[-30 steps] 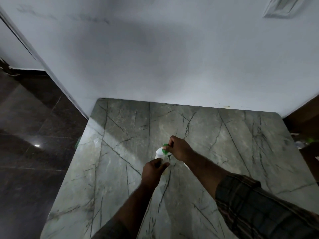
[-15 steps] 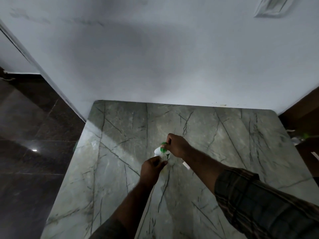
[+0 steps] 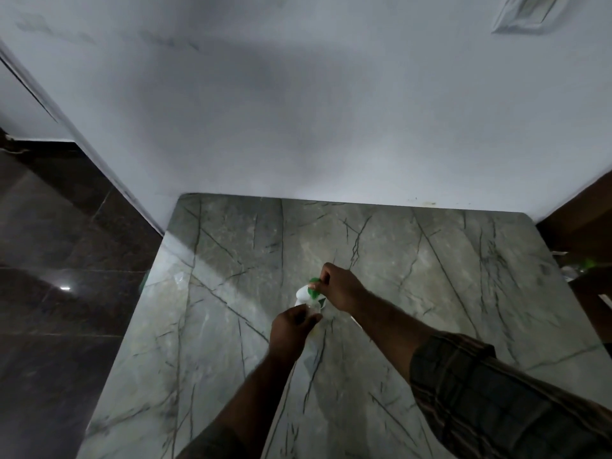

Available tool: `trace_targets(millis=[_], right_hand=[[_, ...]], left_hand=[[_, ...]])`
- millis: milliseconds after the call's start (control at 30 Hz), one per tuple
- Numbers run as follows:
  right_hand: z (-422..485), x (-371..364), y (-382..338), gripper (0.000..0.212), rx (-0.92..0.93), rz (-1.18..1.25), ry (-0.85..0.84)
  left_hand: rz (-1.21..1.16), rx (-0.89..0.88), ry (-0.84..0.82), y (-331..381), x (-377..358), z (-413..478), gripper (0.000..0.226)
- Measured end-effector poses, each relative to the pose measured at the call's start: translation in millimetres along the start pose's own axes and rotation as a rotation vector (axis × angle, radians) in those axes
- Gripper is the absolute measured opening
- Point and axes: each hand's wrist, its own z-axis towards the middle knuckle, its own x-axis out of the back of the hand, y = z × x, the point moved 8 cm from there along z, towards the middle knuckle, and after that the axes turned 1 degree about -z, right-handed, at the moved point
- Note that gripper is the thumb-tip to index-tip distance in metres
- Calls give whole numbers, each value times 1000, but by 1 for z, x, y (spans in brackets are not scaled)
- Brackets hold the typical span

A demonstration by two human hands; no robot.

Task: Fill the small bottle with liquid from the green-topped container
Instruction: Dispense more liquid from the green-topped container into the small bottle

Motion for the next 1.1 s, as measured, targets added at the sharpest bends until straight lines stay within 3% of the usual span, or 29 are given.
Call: trace_targets(millis=[1100], right_hand=[[2, -1, -2, 31, -49, -19, -25]], left_hand=[[1, 14, 1, -1, 3, 1, 22]])
